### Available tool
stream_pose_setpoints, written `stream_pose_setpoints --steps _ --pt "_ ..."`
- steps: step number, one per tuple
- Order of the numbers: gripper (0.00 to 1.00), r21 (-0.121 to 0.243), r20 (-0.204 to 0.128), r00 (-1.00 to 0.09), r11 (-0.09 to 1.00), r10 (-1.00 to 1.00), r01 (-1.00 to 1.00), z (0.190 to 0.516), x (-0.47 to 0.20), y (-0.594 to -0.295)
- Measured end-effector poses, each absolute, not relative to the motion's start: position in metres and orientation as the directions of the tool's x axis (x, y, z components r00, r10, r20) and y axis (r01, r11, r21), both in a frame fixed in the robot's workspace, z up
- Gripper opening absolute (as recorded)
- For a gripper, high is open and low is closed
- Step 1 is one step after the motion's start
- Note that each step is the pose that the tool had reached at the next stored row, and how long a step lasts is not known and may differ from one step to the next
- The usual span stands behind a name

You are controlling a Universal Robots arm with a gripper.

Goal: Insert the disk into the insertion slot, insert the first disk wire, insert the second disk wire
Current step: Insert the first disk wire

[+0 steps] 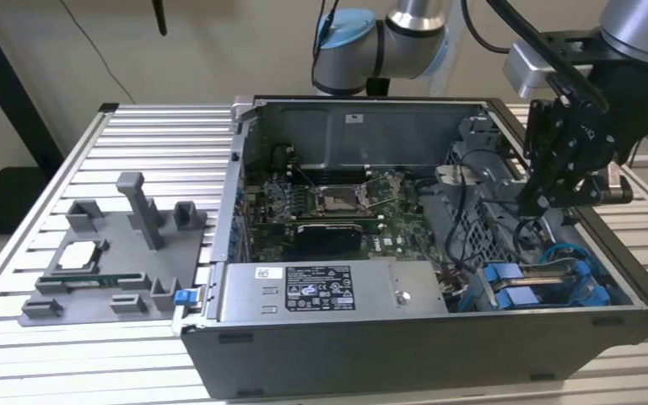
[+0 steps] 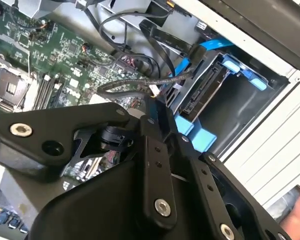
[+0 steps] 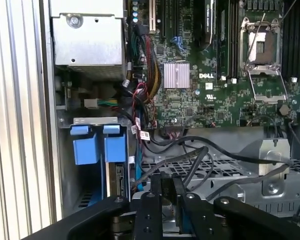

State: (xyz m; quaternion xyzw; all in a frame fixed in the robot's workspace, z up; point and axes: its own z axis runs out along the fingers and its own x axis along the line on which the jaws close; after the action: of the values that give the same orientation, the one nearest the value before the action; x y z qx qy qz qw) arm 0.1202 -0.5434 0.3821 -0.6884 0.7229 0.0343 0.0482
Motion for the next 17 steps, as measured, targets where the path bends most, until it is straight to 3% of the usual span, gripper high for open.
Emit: stream_pose_setpoints --steps 17 --pt "0.00 -0.010 -0.116 -0.049 0.050 -0.992 -0.999 0.380 0.123 -0.561"
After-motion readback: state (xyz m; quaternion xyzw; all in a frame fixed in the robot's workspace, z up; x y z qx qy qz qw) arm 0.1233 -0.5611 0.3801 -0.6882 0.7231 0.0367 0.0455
